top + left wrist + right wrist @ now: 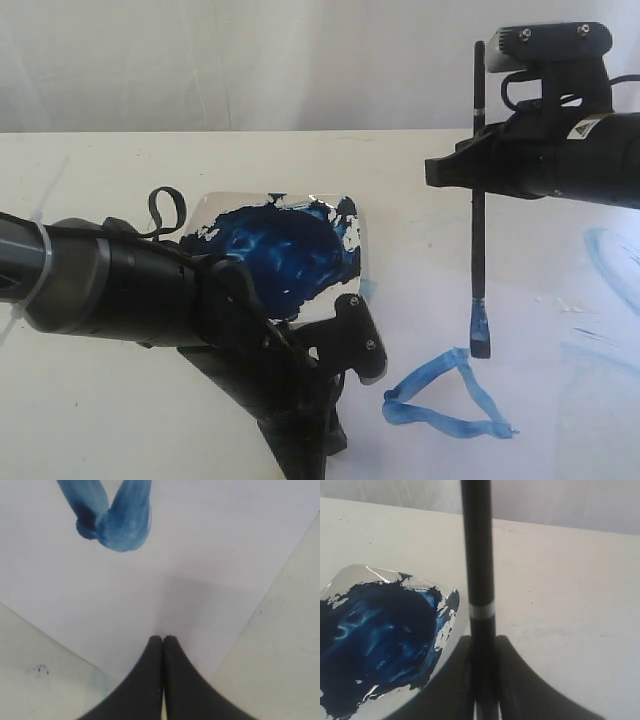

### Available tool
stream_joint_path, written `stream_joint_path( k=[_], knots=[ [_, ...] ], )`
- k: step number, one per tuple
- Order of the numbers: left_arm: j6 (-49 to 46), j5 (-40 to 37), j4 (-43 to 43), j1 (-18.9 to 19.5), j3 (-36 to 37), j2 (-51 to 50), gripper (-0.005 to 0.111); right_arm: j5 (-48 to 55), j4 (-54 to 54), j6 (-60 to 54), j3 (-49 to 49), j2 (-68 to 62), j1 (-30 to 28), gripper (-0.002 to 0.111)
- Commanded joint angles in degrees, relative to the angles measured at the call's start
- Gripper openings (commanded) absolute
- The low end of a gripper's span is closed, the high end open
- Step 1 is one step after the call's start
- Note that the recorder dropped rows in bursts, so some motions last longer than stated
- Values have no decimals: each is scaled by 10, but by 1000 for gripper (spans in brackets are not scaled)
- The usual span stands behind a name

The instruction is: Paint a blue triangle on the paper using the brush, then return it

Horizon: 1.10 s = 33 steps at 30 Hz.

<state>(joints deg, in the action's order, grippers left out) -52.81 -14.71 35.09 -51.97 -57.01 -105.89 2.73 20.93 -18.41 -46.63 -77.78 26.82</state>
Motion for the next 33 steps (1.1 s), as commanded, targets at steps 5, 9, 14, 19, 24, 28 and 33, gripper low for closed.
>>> stream_joint_path(
  k=[5, 9, 14, 19, 24, 28, 33],
  knots=[
    [2, -25, 6, -1, 5, -9, 0, -33, 3, 14, 1, -13, 14, 0],
    [2, -25, 9, -1, 5, -9, 0, -30, 3, 14, -1, -7, 18, 0],
    [4, -25, 9, -1, 5, -8, 0, -2, 2, 11, -1, 26, 18, 0],
    [11, -90, 1, 13, -24, 37, 0, 37, 1, 6, -1, 81, 18, 0],
    [138, -118, -104, 44, -28, 135, 0, 72, 0, 6, -1, 139, 18, 0],
    [252, -160, -223, 64, -26, 231, 0, 79, 2, 7, -1, 174, 18, 0],
    [384, -211, -376, 73, -24, 348, 0, 78, 34, 44, -1, 199, 18, 0]
  ],
)
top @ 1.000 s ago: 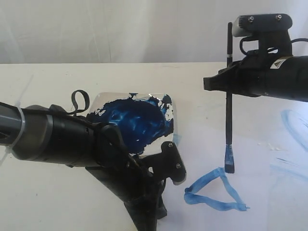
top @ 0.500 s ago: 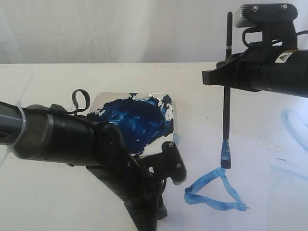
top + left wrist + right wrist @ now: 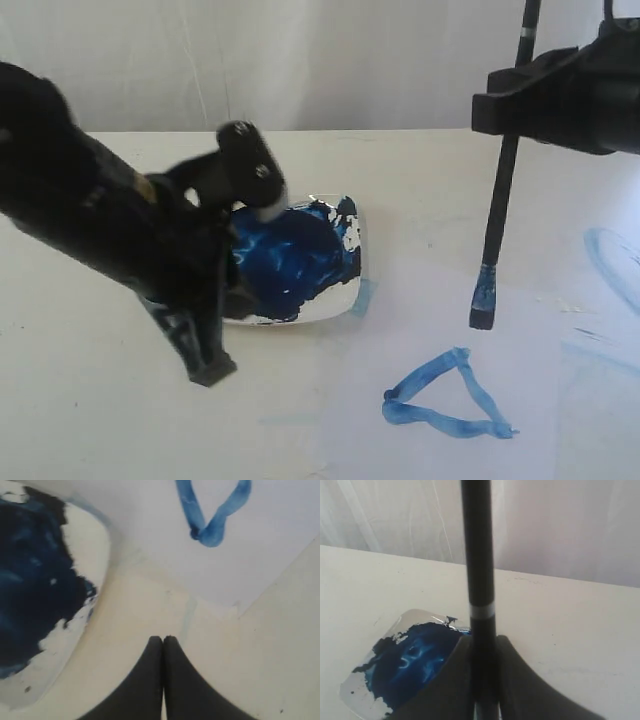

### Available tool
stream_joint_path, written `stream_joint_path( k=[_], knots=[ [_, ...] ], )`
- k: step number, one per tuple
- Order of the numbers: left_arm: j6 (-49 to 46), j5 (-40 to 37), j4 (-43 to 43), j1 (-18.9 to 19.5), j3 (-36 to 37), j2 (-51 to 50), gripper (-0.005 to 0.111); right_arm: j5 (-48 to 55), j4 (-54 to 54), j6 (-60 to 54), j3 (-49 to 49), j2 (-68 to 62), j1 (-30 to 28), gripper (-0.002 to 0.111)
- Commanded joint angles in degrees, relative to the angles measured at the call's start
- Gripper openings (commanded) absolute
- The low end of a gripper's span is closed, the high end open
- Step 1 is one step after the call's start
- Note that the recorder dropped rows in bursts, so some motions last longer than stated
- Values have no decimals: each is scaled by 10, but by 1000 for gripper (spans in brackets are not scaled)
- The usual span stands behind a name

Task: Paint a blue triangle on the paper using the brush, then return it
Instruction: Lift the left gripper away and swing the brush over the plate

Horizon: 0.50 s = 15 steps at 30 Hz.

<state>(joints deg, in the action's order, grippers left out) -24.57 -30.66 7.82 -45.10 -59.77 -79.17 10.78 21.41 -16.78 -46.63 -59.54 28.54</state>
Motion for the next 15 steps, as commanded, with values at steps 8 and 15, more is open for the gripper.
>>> stream_joint_path(
  k=[8, 15],
  knots=[
    [262, -58, -322, 4, 90, 269, 0, -29, 132, 147, -1, 14, 1, 0],
    [432, 25, -482, 4, 194, 359, 0, -54, 205, 157, -55, -48, 1, 0]
  ],
)
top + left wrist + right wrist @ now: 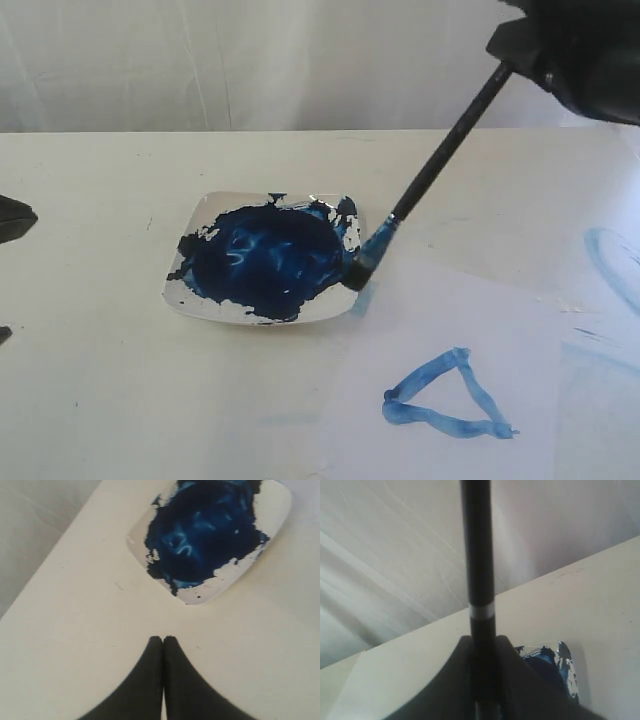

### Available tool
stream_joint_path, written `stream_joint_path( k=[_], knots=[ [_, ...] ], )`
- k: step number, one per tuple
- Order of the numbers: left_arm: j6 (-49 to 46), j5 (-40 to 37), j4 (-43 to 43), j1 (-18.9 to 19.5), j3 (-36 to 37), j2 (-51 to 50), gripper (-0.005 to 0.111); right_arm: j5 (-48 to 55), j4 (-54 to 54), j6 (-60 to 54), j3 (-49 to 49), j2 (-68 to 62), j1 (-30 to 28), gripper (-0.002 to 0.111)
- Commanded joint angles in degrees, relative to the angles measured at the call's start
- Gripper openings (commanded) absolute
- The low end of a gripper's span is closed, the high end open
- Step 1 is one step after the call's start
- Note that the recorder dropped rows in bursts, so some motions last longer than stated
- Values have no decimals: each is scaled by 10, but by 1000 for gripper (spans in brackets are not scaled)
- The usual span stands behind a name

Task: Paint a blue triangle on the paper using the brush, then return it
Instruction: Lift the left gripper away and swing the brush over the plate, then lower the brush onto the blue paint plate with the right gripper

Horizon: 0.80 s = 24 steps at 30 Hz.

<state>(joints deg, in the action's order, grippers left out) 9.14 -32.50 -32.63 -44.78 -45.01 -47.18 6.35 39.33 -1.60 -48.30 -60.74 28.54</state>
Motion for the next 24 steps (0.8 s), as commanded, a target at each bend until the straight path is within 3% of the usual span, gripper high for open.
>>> stream_joint_path(
  k=[1, 8, 11, 13, 16, 24],
  knots=[
    [114, 53, -94, 1, 60, 45, 0, -1, 26, 6, -56, -52, 1, 0],
    [134, 115, -115, 1, 104, 58, 0, 165, 79, 16, -246, -222, -23, 0],
    [157, 120, -115, 1, 104, 58, 0, 305, 233, -103, -323, -319, -71, 0],
    [166, 122, -115, 1, 104, 58, 0, 330, 335, -152, -337, -361, -91, 0],
    [168, 137, -113, 1, 104, 58, 0, 314, 431, -200, -339, -413, -98, 0],
    [180, 149, -111, 1, 104, 58, 0, 239, 503, -202, -339, -531, -97, 0]
  ],
)
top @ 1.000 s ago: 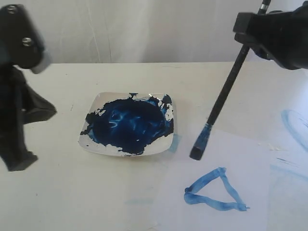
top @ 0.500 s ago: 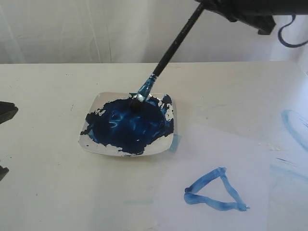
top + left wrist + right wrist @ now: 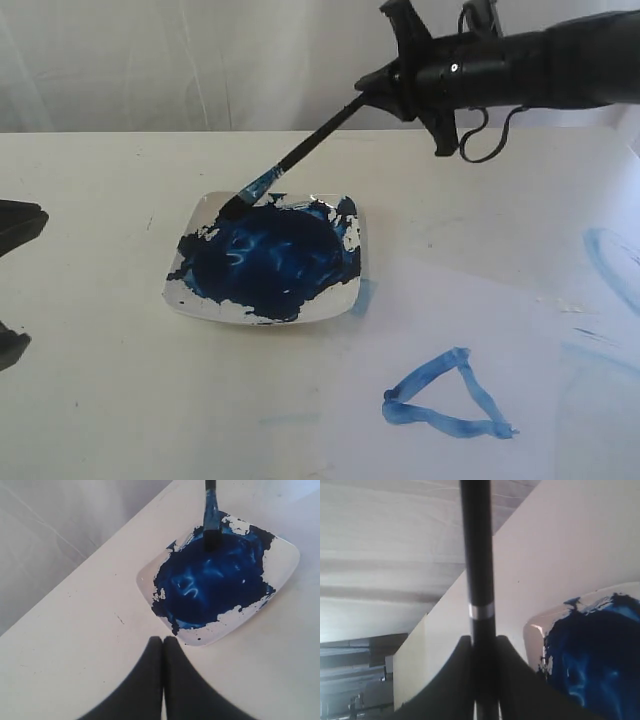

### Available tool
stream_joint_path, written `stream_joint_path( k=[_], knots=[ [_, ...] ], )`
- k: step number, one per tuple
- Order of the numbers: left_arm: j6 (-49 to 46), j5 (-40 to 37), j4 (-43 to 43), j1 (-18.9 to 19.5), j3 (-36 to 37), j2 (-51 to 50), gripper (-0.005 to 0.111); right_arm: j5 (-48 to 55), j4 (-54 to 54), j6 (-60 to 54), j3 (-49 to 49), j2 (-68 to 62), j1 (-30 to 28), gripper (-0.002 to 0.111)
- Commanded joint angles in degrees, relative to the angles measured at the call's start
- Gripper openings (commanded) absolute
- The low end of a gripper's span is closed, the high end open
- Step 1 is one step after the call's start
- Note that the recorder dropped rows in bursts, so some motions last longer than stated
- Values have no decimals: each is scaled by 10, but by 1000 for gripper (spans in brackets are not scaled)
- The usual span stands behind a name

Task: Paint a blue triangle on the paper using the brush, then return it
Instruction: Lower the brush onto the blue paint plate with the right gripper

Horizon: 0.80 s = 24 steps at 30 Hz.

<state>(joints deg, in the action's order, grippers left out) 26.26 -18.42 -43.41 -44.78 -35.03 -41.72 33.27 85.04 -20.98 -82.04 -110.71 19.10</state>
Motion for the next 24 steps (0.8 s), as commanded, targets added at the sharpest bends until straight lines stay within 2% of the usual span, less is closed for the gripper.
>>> stream_joint_path(
  k=[1, 3, 6, 13, 19, 24],
  knots=[
    [11, 8, -4, 1, 4, 4, 0, -37, 60, -9, -2, -41, -2, 0],
    [12, 11, -4, 1, 4, 4, 0, -68, 77, -9, -2, -67, 6, 0],
    [12, 13, -4, 1, 4, 4, 0, -180, 87, -13, -2, -87, 47, 0],
    [23, 16, -4, 1, 4, 4, 0, -279, 127, -12, -2, -100, 99, 0],
    [25, 18, -4, 1, 4, 4, 0, -304, 131, -5, 6, -108, 112, 0],
    [25, 18, -4, -8, 4, 4, 0, -306, 131, 47, 39, -108, 112, 0]
  ],
)
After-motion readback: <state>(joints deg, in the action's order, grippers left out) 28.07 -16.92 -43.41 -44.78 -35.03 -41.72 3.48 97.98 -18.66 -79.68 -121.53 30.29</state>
